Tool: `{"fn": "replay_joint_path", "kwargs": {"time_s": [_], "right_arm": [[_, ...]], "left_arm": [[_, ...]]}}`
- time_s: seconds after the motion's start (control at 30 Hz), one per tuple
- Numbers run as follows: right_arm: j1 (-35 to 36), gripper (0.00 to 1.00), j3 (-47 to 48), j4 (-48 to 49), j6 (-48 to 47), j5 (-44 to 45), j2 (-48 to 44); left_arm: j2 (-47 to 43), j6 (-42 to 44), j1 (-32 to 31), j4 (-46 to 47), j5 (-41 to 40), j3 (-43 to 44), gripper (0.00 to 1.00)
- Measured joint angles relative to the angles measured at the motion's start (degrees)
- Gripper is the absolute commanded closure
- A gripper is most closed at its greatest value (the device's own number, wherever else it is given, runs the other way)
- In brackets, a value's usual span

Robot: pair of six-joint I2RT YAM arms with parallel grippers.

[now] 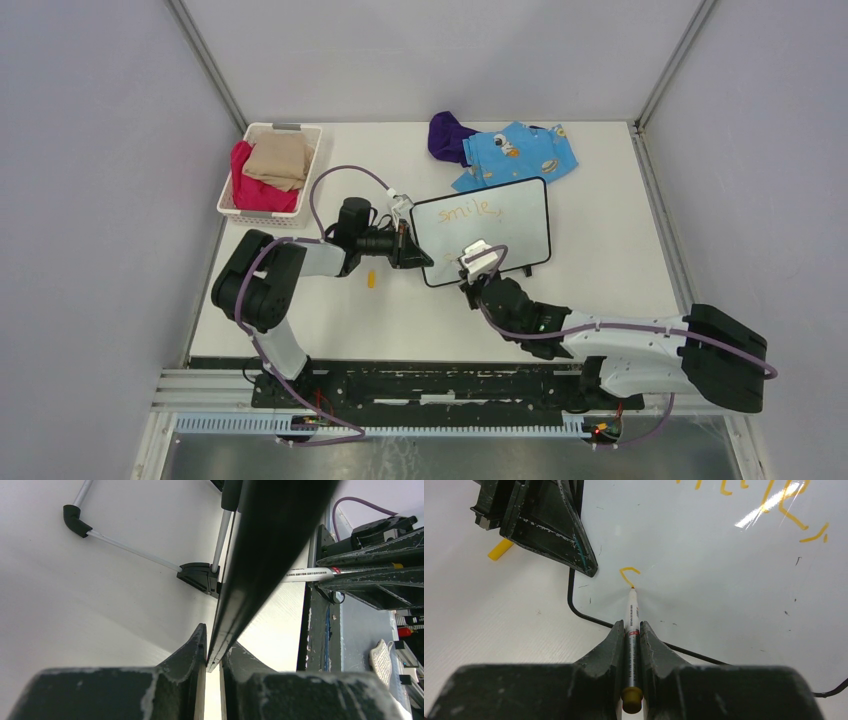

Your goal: Write a sentence on the whiteboard

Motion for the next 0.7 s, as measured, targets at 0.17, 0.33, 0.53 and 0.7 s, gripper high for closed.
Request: {"fn": "replay_joint_path", "kwargs": {"time_s": [0.17,0.33,0.53,0.7], "right_arm": [[0.0,1.0,-0.9,0.0,0.5,-0.2,-0.5],[0.0,1.0,-2.1,0.1,0.7,-1.2,-1.0],[-0.2,1.0,-2.3,0.5,0.6,-3.5,-0.7],[-0.2,1.0,-2.2,1.3,0.7,-5.1,0.4]], "left_arm": [[0.0,0.0,0.0,0.0,0.0,0.0,0.98],[0.0,0.0,0.0,-0.1,0.0,0.0,0.98],[0.0,0.0,0.0,-0.2,0.0,0.1,0.98],[0.0,0.1,0.0,-0.3,0.0,0.1,0.98]]}}
